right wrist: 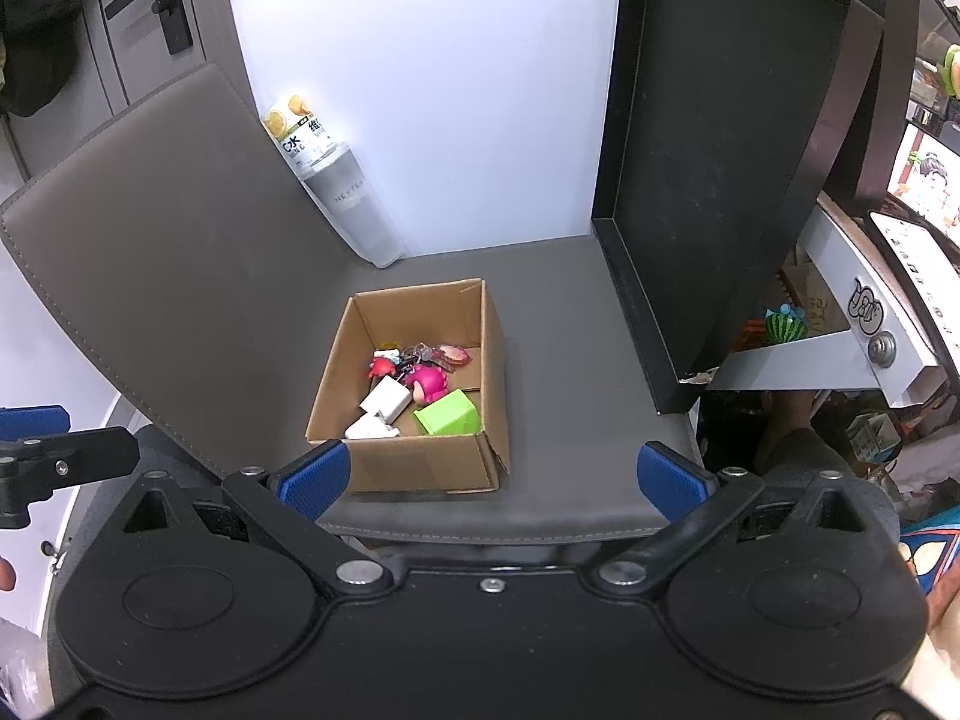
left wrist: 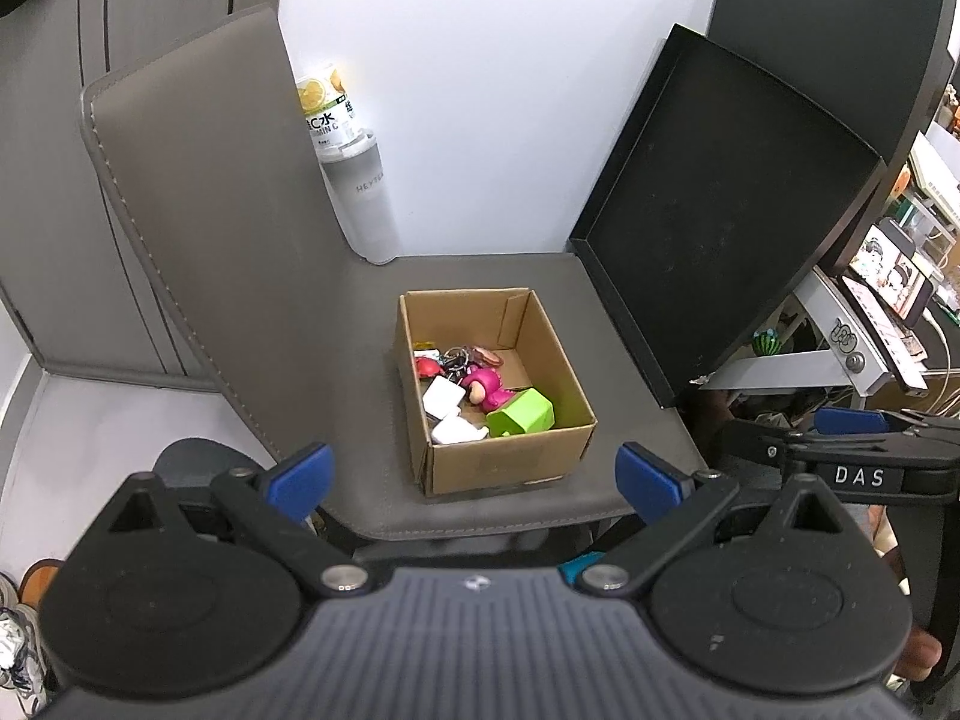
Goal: Organize rigid objects
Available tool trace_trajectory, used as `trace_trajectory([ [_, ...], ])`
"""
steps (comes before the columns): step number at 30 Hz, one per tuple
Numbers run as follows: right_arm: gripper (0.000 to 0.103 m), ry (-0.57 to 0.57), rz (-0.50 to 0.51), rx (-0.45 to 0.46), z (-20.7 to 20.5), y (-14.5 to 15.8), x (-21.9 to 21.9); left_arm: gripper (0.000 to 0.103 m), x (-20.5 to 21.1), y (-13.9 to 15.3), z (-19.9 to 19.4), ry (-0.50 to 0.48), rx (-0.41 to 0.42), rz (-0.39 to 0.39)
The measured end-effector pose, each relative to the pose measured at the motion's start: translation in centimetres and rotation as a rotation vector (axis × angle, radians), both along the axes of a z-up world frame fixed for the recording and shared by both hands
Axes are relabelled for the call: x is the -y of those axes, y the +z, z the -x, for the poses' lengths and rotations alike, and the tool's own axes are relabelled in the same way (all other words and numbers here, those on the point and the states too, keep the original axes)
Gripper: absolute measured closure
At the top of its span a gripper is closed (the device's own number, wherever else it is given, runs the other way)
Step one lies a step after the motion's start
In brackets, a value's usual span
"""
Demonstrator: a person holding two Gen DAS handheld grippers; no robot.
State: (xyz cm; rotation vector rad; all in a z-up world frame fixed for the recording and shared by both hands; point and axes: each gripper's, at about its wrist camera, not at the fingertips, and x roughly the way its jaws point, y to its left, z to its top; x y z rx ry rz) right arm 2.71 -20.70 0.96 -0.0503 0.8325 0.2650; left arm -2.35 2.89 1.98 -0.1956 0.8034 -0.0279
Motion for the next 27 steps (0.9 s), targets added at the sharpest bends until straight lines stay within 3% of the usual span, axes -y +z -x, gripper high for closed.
trace_trajectory([
  [27, 0.000, 0.022, -0.001, -0.016, -0.15, -0.25, -0.27, 0.003, -0.20, -0.32, -0.23, 0.011, -0.006, -0.013],
])
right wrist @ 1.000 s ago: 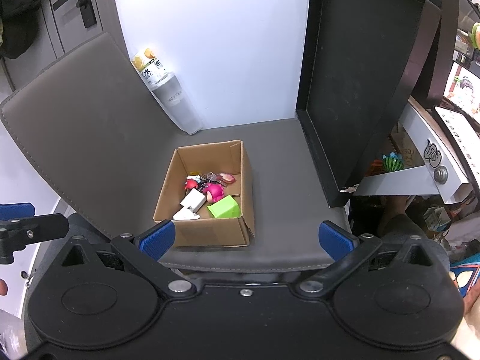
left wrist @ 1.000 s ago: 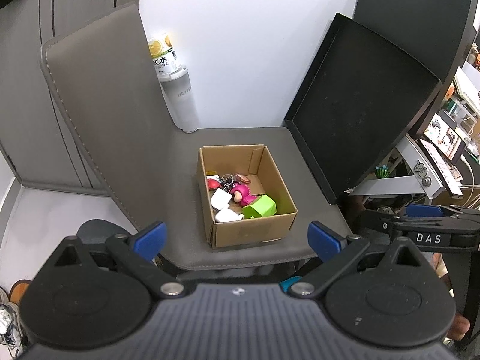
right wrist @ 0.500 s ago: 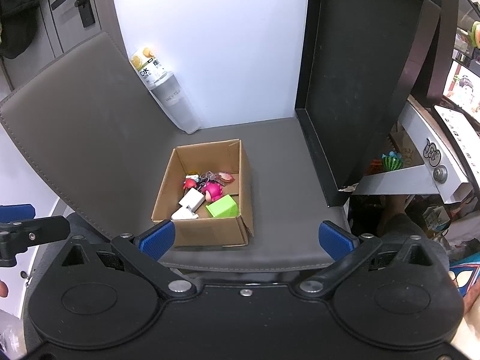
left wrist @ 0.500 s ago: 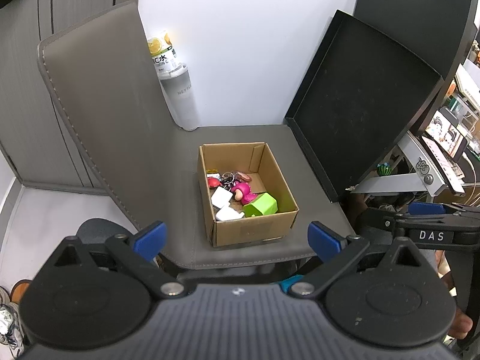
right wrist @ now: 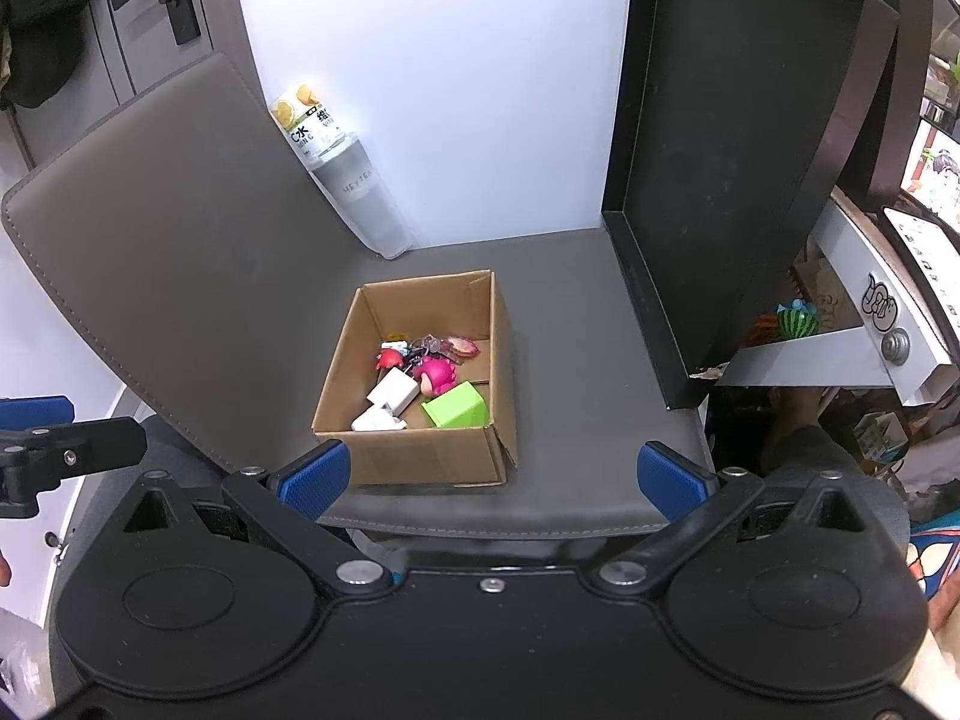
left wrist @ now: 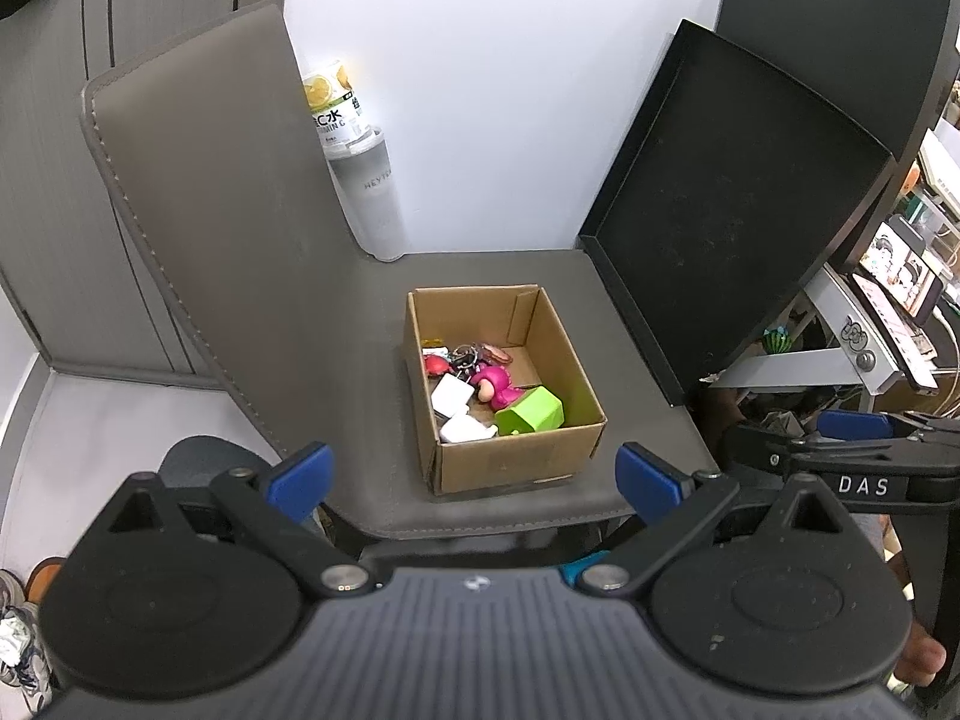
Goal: Organize rigid objects
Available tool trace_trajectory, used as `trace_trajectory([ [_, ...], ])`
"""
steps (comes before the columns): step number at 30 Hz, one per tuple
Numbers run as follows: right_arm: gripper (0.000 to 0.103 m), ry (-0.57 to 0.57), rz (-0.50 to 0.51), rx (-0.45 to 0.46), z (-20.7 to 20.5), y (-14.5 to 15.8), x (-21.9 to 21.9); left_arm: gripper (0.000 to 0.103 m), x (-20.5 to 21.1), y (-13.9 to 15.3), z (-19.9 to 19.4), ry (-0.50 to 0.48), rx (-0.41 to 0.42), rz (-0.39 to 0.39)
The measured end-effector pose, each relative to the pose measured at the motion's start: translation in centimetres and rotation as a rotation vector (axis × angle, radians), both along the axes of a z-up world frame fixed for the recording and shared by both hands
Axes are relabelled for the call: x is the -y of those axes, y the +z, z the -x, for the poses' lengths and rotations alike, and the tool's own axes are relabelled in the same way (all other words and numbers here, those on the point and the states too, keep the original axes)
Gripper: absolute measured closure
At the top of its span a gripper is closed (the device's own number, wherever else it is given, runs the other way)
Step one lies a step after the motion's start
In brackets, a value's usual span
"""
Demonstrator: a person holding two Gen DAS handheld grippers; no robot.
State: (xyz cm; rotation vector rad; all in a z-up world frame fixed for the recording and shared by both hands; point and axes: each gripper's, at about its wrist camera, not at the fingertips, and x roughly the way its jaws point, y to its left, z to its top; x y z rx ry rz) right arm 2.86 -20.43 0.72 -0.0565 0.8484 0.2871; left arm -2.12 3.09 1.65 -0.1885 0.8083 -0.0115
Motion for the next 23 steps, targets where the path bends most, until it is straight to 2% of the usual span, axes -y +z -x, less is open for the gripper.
trace_trajectory([
  [23, 0.000, 0.004, -0.012, -0.014, -0.28, -0.28, 0.16, 0.003, 0.94, 0.14, 0.36, -0.035, 0.014, -0.033],
])
